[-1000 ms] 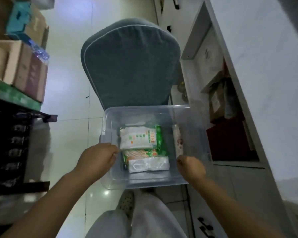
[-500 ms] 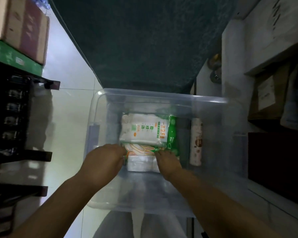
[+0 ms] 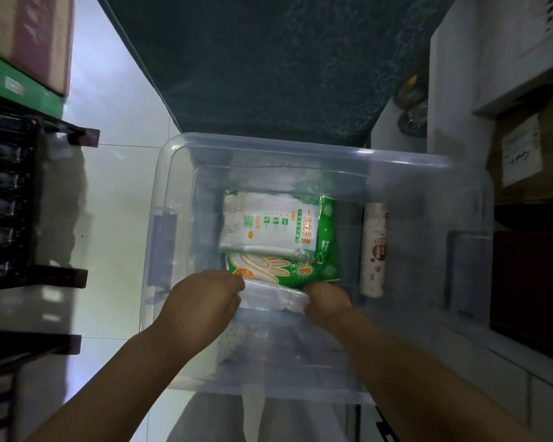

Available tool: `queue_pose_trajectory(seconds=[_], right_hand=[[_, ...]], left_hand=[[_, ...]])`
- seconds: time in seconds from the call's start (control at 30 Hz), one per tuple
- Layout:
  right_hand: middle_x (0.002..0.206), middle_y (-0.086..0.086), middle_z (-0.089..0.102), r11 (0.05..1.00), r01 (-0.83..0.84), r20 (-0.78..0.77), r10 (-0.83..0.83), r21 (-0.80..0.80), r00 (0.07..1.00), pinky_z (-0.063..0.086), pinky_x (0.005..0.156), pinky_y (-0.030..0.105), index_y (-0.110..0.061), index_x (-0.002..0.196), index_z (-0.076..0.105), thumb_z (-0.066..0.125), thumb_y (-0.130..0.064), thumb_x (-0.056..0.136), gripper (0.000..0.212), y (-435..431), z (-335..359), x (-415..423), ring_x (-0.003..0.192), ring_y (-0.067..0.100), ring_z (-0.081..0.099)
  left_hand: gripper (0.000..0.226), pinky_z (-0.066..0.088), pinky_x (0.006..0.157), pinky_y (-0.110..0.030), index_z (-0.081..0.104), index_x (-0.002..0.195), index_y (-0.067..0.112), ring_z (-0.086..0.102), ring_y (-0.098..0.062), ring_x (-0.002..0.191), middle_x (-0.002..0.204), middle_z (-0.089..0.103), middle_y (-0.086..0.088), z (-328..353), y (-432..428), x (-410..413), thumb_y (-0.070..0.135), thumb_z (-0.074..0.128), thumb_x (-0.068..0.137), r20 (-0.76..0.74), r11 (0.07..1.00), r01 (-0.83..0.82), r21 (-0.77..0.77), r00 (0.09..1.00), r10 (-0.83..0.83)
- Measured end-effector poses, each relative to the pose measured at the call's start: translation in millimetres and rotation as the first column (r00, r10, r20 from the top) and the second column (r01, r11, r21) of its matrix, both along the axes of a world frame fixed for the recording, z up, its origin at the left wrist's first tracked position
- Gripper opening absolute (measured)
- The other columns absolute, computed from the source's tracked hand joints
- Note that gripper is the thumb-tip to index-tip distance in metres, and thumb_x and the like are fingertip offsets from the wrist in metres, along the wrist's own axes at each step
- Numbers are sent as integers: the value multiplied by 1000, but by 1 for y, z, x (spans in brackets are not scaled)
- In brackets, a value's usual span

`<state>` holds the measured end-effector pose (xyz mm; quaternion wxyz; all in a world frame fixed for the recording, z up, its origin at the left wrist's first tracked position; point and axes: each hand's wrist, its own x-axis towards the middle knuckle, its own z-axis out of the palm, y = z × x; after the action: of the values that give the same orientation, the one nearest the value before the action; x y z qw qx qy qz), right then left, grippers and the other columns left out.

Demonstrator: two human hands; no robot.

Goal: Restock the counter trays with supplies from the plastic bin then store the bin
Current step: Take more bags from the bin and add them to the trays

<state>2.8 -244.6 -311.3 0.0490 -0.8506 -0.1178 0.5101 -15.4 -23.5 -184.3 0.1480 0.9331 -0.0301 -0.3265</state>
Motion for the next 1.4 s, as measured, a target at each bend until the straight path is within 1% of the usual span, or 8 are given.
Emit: queue_pose_trajectory(seconds=[0.3,0.47,0.67,0.77,0.9,1.07,1.27,1.4], right_hand=[[96,11,68,943,-229,217,178,241,960,39,63,30,-20,97,59,54,-20,79,19,10,79,25,88,33,63],[80,12,68,872,-313,391,156,376,907,33,56,29,-20,83,56,59,-25,76,9,17,127,34,73,35,62],[110,3,67,869,38,219,-166,493,962,46,77,28,-24,111,59,78,-40,70,48,12,103,52,97,22,62],[126,11,59,905,139,353,-293,403,888,43,92,34,-13,124,55,75,-30,75,55,9,65,60,114,28,53],[136,15,46,970,-93,516,-38,225,856,37,97,41,-12,125,50,73,-23,73,58,29,25,53,122,33,42],[122,14,51,965,-263,544,212,16,812,45,82,41,-11,120,44,55,-7,82,39,31,6,53,108,32,49],[84,21,63,909,-352,470,216,223,856,48,51,36,0,92,61,66,2,71,23,0,27,42,76,37,62],[104,17,61,914,-358,251,307,191,918,49,69,37,-6,103,57,50,-19,93,18,-27,43,19,91,30,59]], left_hand=[[39,45,88,-32,57,119,21,54,-24,109,117,62,-2,5,-15,15,27,61,81,104,983,180,45,978,-183],[31,48,79,-31,61,113,26,61,-27,101,110,67,-4,22,-26,25,33,53,84,-64,976,203,76,978,-199],[21,42,66,-27,66,100,24,65,-25,85,91,68,-2,54,5,25,24,57,81,-10,975,82,205,997,-82],[9,37,55,-24,67,84,26,59,-19,67,67,59,5,78,37,29,29,60,79,40,976,-68,205,997,61],[11,23,47,-21,65,74,25,49,-10,53,57,51,10,91,67,34,31,61,82,134,944,-243,223,967,217],[15,38,56,-28,66,74,23,55,-24,61,58,54,3,79,76,33,33,58,82,212,915,-352,197,927,310],[13,43,58,-29,66,78,20,57,-24,57,60,58,-3,70,80,34,25,57,86,203,874,-458,161,882,425],[14,51,69,-39,64,76,19,59,-32,62,58,57,-3,78,81,35,28,57,84,229,854,-501,144,856,463]])
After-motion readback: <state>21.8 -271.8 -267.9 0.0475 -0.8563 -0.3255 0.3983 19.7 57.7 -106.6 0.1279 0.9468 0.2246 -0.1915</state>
